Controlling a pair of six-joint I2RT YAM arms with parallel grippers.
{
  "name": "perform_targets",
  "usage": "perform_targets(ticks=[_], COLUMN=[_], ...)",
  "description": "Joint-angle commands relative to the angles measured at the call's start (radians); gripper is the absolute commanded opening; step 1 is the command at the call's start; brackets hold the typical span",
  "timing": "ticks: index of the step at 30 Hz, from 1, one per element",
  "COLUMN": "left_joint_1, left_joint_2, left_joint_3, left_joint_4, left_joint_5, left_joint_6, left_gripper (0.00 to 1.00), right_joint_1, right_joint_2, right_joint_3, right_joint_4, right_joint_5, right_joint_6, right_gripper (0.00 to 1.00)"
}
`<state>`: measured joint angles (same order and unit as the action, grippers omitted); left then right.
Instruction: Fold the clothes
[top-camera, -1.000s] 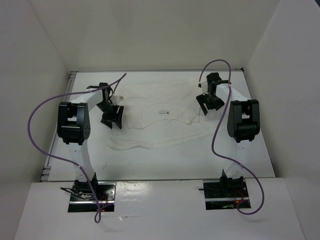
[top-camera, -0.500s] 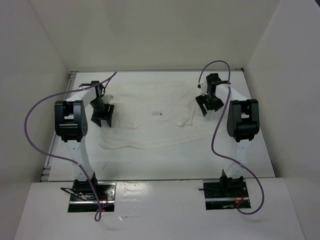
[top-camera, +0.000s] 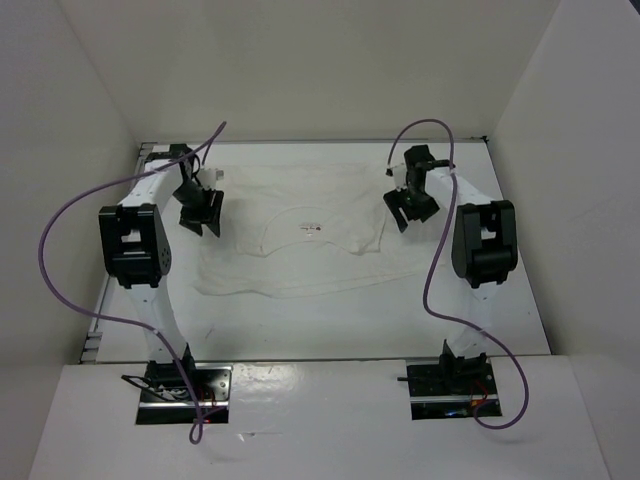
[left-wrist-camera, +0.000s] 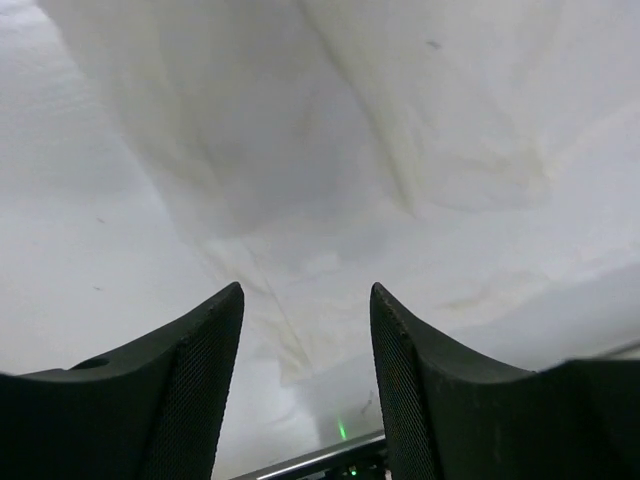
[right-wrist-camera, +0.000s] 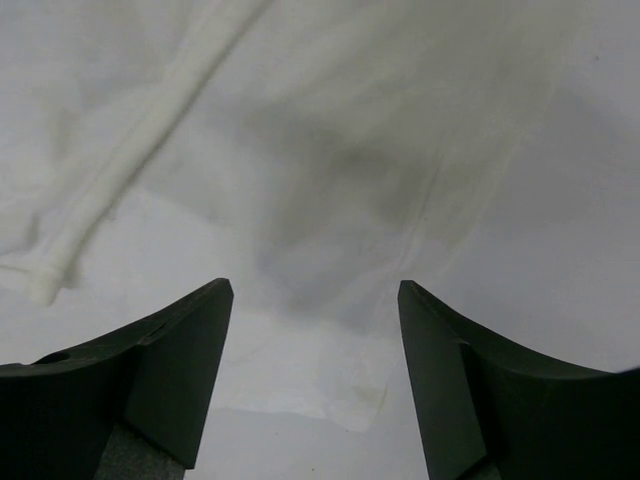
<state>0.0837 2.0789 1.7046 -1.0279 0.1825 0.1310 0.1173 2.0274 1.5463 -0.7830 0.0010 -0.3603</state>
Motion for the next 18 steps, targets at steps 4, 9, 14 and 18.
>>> perform_targets(ticks=[4,9,14,18], left_joint_1=[-0.027,-0.067,-0.09,-0.09], left_joint_2=[-0.147,-0.138,-0.103,-0.082], left_joint_3=[-0.149,-0.223,-0.246,-0.246], left_joint_4=[-0.046,-0.011,0.077,0.137], left_joint_5=[0.244,0.298,0.308,0.278], left_joint_6=[0.079,0.101,0.068,0.026], left_gripper=[0.55,0.49,0.49,0.52], right_joint_1=[0.123,0.133,0.133,0.133], right_joint_2=[-0.153,-0.153,-0.142,-0.133], right_joint_3=[-0.06,-0.06,-0.049,-0.028], right_joint_4=[-0.001,-0.001,-0.001,-0.001], right_joint_5=[-0.027,-0.062,-0.105,-0.114], right_joint_6=[-0.006,-0.006,-0.006,0.003], right_gripper=[0.69,0.66,0.65,0.65])
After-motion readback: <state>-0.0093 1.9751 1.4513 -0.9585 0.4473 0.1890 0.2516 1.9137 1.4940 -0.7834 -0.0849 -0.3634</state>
